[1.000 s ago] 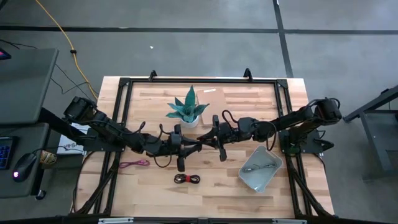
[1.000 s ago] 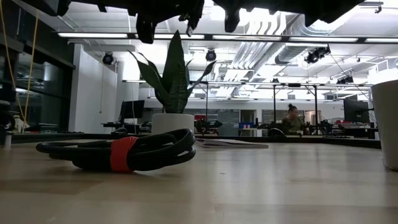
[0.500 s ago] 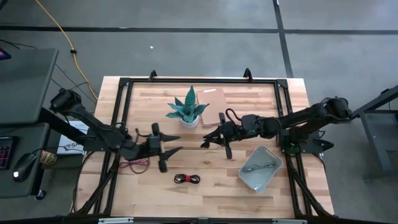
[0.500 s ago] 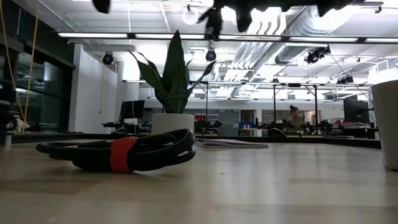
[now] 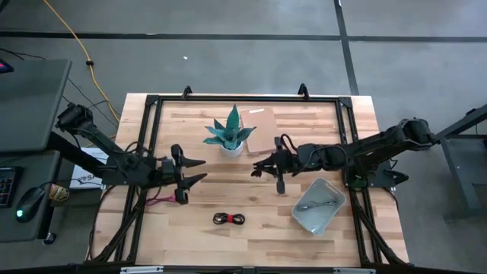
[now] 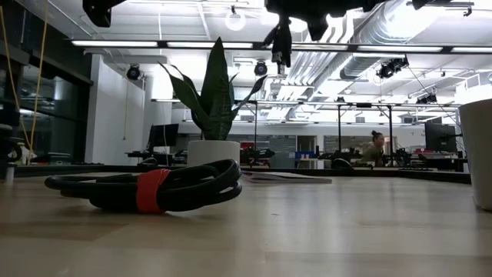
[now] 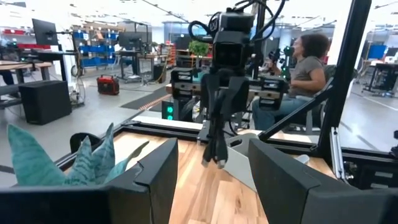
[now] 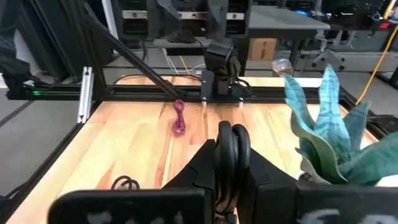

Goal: Pick and place USB-C Cables
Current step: Put the top black charger cable into the white bin

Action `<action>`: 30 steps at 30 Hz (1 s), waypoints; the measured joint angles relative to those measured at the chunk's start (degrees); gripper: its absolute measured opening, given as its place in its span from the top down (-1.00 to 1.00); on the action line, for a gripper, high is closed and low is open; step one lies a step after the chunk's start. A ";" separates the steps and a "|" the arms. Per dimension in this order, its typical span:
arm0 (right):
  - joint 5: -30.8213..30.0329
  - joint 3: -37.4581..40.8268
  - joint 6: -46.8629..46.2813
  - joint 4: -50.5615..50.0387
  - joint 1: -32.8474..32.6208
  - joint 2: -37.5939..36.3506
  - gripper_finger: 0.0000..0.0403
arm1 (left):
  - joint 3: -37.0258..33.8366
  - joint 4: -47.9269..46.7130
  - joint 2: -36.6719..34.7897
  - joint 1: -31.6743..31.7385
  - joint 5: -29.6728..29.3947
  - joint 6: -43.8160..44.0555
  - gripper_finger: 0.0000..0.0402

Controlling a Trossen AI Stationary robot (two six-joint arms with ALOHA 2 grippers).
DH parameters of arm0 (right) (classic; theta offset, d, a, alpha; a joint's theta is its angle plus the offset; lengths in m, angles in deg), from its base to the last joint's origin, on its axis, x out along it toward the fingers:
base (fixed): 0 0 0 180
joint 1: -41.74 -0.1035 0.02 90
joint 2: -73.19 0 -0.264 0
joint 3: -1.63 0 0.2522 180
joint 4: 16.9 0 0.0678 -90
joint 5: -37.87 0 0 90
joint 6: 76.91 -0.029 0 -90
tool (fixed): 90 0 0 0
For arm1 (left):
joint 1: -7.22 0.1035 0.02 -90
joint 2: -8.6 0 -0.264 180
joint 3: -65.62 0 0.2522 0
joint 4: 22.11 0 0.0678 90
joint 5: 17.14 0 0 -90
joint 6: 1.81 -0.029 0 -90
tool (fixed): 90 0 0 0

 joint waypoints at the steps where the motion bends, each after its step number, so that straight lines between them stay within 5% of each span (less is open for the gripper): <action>1: -0.02 -0.02 -0.02 -0.28 0.25 0.00 0.95 | 0.00 0.00 -0.01 0.00 0.00 0.00 0.12; 15: -3.20 -0.02 -0.35 -9.43 -0.08 -4.50 0.96 | 0.00 0.20 0.03 0.02 0.03 -0.46 0.12; 23: -4.42 -0.45 -4.87 -27.67 -1.72 -14.63 0.96 | 0.00 0.22 0.05 0.02 0.14 -0.46 0.12; 30: -12.29 -10.27 -13.74 -52.73 -12.98 -15.01 0.96 | 0.11 1.95 0.07 0.17 0.42 -2.14 0.12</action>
